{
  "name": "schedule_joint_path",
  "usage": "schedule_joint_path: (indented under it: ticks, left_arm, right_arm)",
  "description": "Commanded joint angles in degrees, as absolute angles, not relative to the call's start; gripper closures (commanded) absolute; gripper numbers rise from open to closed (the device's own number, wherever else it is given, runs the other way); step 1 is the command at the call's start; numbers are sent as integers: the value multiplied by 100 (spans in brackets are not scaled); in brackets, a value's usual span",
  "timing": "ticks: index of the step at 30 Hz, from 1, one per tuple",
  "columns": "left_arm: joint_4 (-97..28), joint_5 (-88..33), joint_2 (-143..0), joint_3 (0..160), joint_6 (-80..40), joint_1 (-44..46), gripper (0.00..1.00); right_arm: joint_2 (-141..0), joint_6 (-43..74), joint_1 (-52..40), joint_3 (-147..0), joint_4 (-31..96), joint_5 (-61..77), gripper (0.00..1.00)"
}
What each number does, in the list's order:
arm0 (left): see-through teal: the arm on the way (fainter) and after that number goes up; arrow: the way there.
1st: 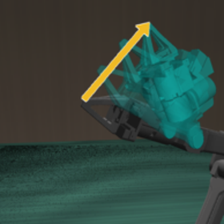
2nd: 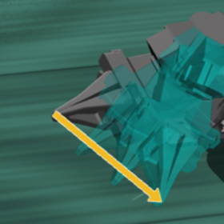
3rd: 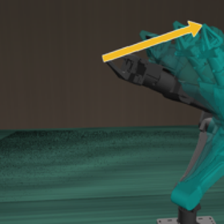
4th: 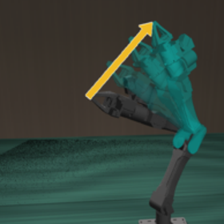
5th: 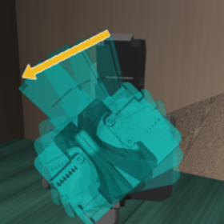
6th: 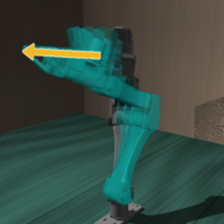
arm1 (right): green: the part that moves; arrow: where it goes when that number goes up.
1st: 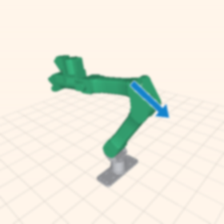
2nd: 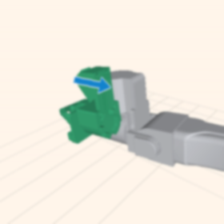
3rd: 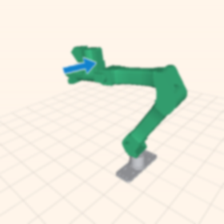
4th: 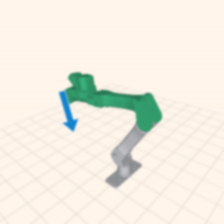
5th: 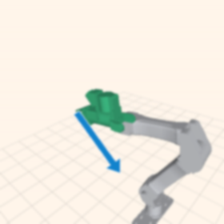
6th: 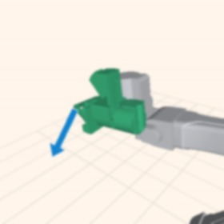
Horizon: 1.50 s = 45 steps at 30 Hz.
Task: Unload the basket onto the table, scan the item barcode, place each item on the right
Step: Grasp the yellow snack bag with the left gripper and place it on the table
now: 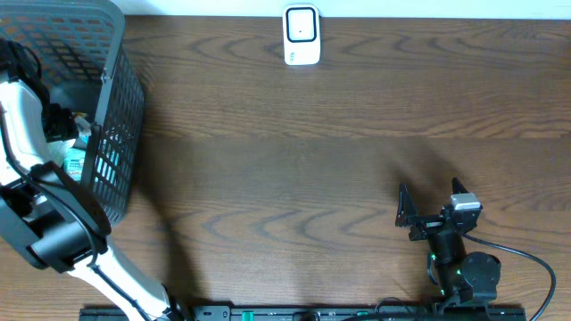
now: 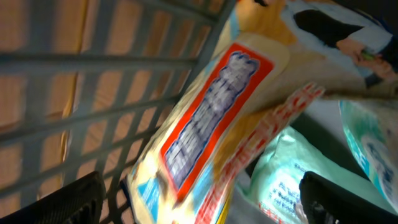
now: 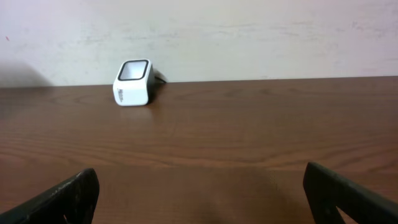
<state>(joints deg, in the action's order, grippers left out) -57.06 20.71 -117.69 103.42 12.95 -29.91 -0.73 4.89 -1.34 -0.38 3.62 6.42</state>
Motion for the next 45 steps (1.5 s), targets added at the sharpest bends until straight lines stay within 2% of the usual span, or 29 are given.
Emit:
schedule_joint_path:
  ticks: [1,5,6,7,8,9,11,12,17,23,31,36,41,45]
  left_arm:
    - [-5599,1935,-12055,10285,1651,-2993,8]
    - [-5400,2029,-12350,10285,1649,-2995,11]
    - [-5363,2102,-12425,10285,1651,-2995,14]
    - [-5341,2115,-12499,10285,1651,-2995,23]
    - [-5315,2106,-12617,10285,1638,-2993,52]
    - [-5301,2106,-12663,10285,1623,-2993,63]
    - [-5304,2106,-12674,10285,1621,-2993,77]
    - [-5306,2106,-12661,10287,1623,-2993,92]
    - [-5367,1977,-12184,10309,1144,-2926,93]
    - [-5207,484,-10812,10309,1068,-2749,93]
    - [-4401,-115,-8718,10309,-836,-2689,93]
    - [-4344,-213,-7756,10307,-2877,-2554,93]
    - [-4182,-2014,-7439,10307,-3227,-1804,93]
    - [-4364,-2180,-7594,10307,-3221,-703,93]
  right_arm:
    - [-49,399,-84,-32,386,617,1]
    - [-49,399,-84,-32,386,617,1]
    - [-49,399,-84,-32,386,617,1]
    - [-49,399,-84,-32,386,617,1]
    - [-49,399,-84,-32,386,617,1]
    - [-49,399,-84,-32,386,617,1]
    - [-49,399,-84,-32,386,617,1]
    - [-49,399,-84,-32,386,617,1]
    - [-49,399,-84,-32,386,617,1]
    - [-49,399,-84,-32,386,617,1]
    - [-49,399,-84,-32,386,617,1]
    - [-49,399,-84,-32,386,617,1]
    - [-49,399,-84,-32,386,617,1]
    - [-49,399,-84,-32,386,617,1]
